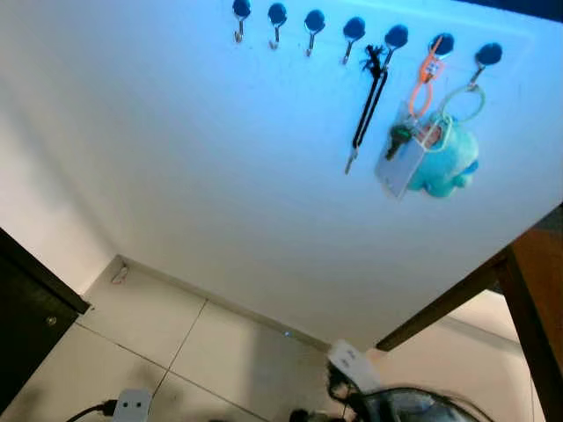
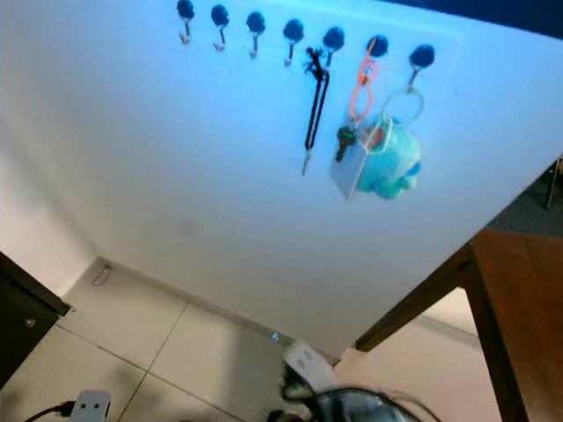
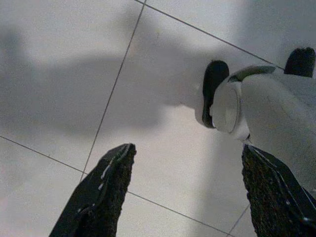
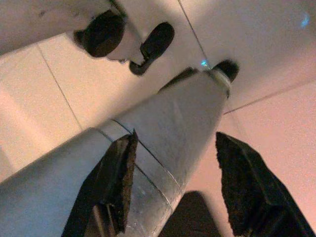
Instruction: Hang keys on a hook
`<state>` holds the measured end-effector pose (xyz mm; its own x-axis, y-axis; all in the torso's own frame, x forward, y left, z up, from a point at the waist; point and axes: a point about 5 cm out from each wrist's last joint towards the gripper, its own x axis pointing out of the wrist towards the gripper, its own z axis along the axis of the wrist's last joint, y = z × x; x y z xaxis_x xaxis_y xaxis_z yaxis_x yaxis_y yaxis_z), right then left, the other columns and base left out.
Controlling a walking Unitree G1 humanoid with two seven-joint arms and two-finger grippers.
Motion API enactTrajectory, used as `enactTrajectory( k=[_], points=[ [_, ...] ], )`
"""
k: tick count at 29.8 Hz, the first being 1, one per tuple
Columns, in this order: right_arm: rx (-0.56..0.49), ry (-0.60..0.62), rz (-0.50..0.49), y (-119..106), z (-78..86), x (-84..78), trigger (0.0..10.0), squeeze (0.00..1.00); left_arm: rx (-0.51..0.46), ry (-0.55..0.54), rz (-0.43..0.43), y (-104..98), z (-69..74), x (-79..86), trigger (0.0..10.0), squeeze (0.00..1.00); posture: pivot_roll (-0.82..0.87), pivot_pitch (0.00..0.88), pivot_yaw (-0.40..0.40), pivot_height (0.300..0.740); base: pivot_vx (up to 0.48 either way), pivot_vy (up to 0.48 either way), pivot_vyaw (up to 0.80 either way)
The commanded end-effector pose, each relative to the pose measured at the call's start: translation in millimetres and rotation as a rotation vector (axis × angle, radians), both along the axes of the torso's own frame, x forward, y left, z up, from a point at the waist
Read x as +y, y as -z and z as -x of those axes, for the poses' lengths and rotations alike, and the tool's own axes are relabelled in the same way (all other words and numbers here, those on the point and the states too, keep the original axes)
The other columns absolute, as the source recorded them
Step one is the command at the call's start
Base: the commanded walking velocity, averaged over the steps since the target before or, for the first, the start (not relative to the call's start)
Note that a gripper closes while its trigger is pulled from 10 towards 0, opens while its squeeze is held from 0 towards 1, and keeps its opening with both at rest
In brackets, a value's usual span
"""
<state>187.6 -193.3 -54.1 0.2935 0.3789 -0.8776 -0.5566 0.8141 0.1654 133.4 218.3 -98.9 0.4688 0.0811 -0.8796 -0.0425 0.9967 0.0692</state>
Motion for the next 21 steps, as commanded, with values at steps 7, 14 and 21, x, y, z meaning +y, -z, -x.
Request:
enactTrajectory(
  k=[7, 14, 21],
  points=[
    [0.113, 0.355, 0.140, 37, 55.6, -31.6, 10.0, 0.00, 0.060, 0.024, -0.007, 5, 14.8, -1.7, 10.0, 0.00, -0.08, 0.108, 0.062, 0.740, -0.381, 0.000, 0.00],
    [0.077, 0.678, 0.159, 48, 77.4, -37.6, 10.0, 0.00, 0.055, 0.036, -0.016, 4, 12.1, 0.5, 10.0, 0.00, -0.07, 0.108, 0.072, 0.740, -0.386, 0.000, -0.11],
    [0.056, 0.711, 0.146, 49, 75.5, -33.1, 10.0, 0.00, 0.042, 0.036, -0.021, 3, 8.2, 1.1, 10.0, 0.00, -0.07, 0.109, 0.074, 0.740, -0.380, 0.000, -0.80]
  ],
)
